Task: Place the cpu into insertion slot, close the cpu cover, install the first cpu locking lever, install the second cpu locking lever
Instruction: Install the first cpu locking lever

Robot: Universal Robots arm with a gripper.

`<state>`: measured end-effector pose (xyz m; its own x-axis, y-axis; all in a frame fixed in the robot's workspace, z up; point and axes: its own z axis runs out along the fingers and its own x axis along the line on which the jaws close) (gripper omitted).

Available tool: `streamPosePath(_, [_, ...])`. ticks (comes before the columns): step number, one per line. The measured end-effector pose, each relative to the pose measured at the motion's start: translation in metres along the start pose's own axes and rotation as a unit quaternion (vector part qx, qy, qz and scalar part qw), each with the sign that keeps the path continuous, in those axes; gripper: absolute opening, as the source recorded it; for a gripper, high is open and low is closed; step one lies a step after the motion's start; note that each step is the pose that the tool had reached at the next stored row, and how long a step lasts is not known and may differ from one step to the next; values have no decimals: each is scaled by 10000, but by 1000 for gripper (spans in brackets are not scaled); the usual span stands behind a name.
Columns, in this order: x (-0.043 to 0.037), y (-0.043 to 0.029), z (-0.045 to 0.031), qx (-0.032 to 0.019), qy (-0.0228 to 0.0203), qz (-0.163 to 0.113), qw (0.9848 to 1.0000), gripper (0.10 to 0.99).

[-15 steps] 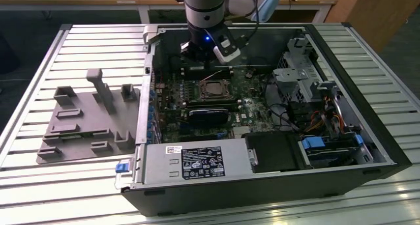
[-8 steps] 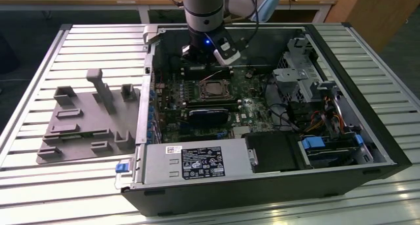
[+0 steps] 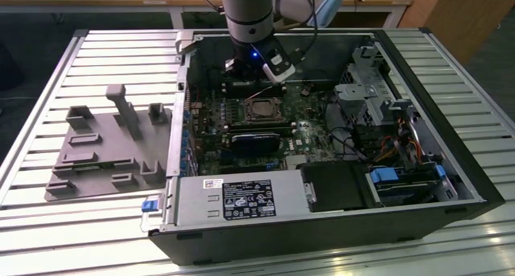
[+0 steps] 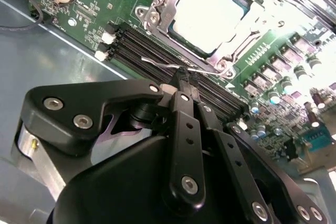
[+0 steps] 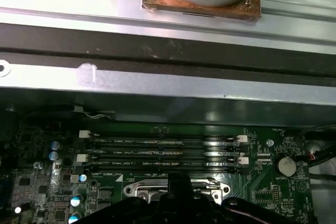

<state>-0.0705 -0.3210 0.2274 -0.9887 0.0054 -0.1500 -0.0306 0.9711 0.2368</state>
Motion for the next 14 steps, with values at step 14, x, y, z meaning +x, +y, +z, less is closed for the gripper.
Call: streamPosePath(14, [-128, -19, 80, -4, -56, -13, 10000, 102])
